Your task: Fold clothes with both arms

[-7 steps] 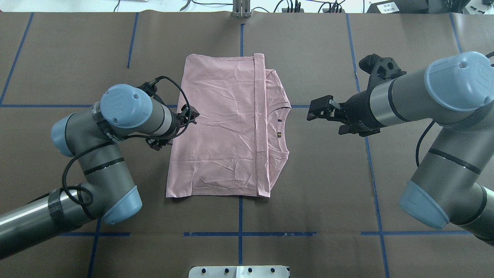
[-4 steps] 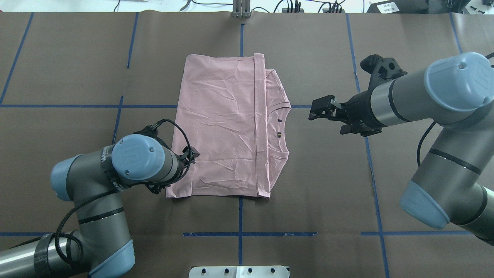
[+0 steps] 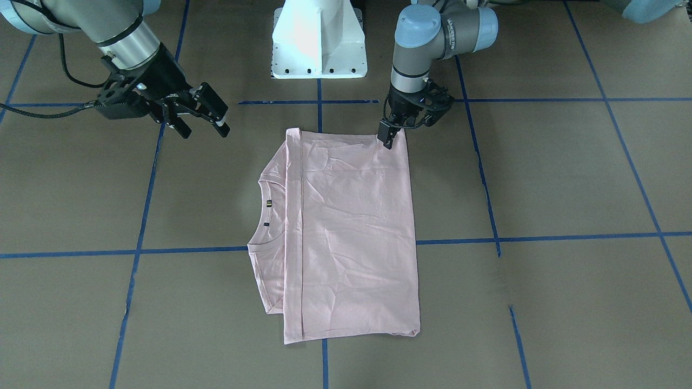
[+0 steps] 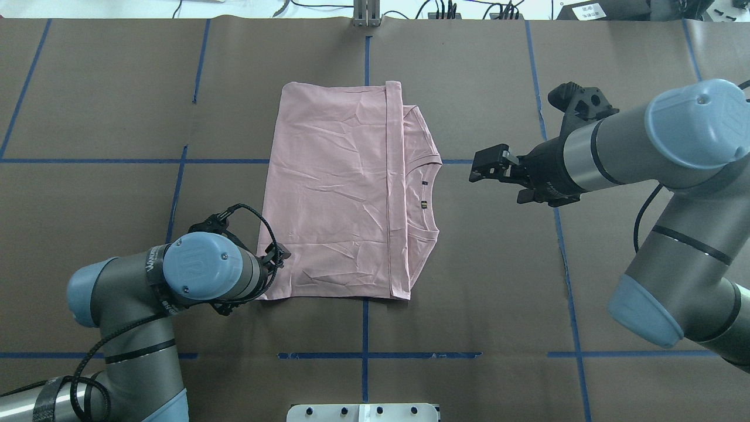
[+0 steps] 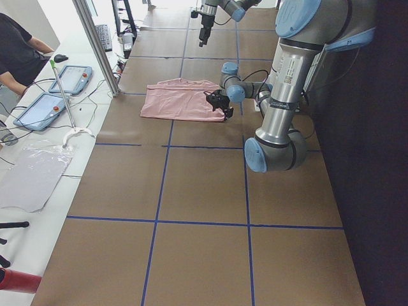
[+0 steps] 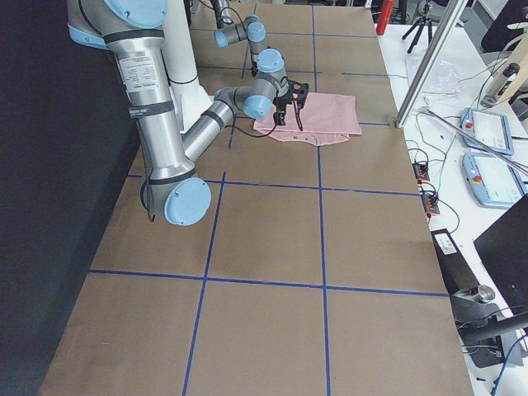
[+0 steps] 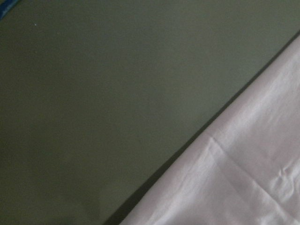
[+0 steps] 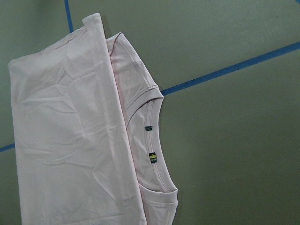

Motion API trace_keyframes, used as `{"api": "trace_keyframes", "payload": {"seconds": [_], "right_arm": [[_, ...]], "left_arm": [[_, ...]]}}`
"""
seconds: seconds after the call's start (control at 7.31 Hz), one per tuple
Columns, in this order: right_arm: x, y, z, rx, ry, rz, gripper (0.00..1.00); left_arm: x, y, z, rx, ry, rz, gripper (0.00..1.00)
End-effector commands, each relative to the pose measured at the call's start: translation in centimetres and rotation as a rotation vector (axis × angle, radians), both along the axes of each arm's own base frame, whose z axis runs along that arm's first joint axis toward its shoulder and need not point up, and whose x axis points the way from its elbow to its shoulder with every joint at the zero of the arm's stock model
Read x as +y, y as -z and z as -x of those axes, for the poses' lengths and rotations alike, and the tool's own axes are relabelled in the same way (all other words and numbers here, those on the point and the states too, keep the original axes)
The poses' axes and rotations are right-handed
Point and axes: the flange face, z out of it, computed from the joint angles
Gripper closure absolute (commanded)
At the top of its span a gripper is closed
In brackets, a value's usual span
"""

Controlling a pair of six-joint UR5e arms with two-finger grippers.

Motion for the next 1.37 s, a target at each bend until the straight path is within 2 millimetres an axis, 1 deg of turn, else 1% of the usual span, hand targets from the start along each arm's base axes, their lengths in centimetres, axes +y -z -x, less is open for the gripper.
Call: {"api": "trace_keyframes", "payload": {"seconds": [0.0,0.14,0.41,0.55,0.68,0.82,0.96,1.09,1.23], "right_arm": [[-0.04,-0.15,0.01,0.002,0.0,0.002,0.0],[0.0,-0.09,-0.02,0.001,0.001,0.002,0.0],[0.0,-0.09,-0.02,0.001,0.002,0.0,0.0],[0.0,-0.09,-0.02,0.001,0.001,0.002,0.0],[-0.02,-0.03,-0.12,0.0,0.0,0.0,0.0],[0.08,0.16,-0.23,-0.003,0.0,-0.004,0.0],[0.11,0.22,-0.27,-0.005,0.0,-0.005,0.0],[0.12,0.23,-0.26,-0.005,0.001,-0.003,0.0],[0.07,0.21,-0.32,-0.004,-0.001,-0.002,0.0]], "left_arm": [[1.4,-0.78,-0.75,-0.013,-0.024,0.005,0.0],[1.75,-0.8,-0.94,-0.014,-0.031,0.006,0.0],[1.84,-0.67,-0.92,-0.012,-0.033,0.003,0.01],[1.85,-0.69,-0.92,-0.013,-0.033,0.006,0.09],[1.85,-0.77,-0.88,-0.022,-0.03,0.01,0.27],[1.86,-0.68,-0.91,-0.019,-0.024,0.017,0.54],[1.86,-0.61,-0.87,-0.015,-0.01,0.028,0.88],[1.96,-0.5,-0.84,-0.014,-0.012,0.026,1.0],[2.04,-0.02,-0.65,-0.006,-0.018,0.02,1.0]]}}
